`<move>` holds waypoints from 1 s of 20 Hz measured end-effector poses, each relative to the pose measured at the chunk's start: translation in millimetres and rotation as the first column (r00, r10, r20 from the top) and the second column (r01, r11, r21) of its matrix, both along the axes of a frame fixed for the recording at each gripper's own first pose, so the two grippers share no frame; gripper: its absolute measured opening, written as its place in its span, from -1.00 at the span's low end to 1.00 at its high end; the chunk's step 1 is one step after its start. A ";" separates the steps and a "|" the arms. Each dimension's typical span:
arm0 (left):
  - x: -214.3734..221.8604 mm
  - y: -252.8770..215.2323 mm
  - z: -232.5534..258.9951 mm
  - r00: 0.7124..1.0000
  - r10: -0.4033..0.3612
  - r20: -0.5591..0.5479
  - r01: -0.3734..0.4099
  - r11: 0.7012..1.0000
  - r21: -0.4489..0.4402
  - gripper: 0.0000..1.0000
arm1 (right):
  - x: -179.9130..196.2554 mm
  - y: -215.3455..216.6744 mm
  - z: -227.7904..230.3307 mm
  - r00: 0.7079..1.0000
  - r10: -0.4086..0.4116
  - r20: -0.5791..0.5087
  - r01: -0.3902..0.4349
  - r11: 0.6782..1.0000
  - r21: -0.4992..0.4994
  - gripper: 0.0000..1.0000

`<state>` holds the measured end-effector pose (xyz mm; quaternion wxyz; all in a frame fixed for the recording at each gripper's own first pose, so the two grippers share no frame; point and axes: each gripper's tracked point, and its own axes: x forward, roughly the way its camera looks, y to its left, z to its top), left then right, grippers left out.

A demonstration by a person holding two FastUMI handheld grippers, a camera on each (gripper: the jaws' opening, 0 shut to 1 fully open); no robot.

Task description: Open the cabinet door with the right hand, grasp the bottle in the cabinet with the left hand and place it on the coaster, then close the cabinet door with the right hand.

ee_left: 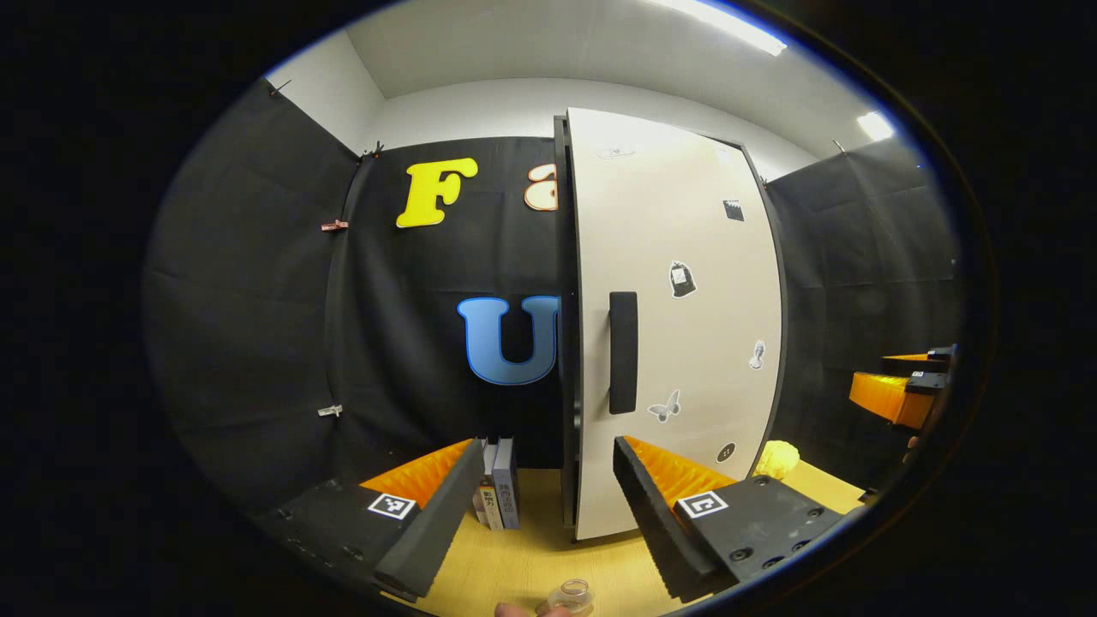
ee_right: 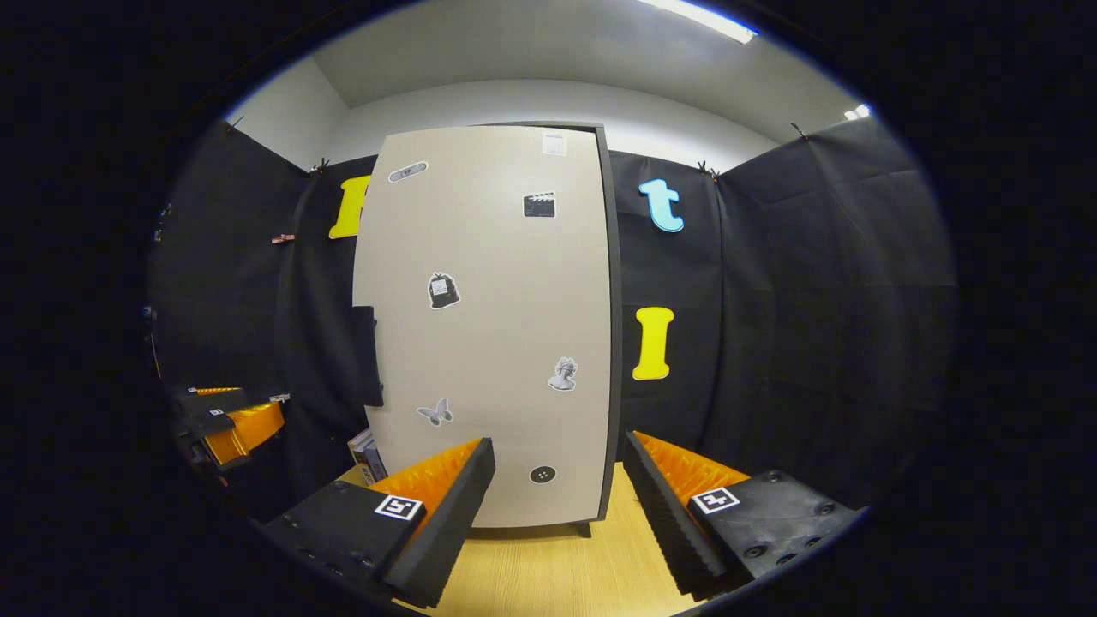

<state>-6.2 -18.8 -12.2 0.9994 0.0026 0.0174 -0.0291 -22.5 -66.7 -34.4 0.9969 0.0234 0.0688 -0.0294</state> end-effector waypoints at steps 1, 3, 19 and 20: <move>-0.4 -0.4 0.6 1.000 0.000 0.000 0.000 1.000 0.001 0.90 | -0.7 -0.3 0.0 1.000 -0.001 -0.001 0.001 1.000 0.000 0.95; 0.5 0.2 -0.1 1.000 0.000 -0.001 0.000 1.000 -0.002 0.90 | -0.5 -1.6 -0.9 1.000 -0.005 -0.002 0.005 1.000 -0.007 0.95; 5.1 0.9 -2.3 1.000 0.006 -0.005 -0.006 1.000 -0.003 0.91 | 3.2 -1.4 -0.9 1.000 -0.005 -0.004 0.005 1.000 -0.001 0.95; 5.7 1.2 -2.8 1.000 0.006 -0.005 -0.006 1.000 -0.003 0.90 | 4.6 -1.0 -0.7 1.000 -0.005 -0.003 0.005 1.000 -0.001 0.95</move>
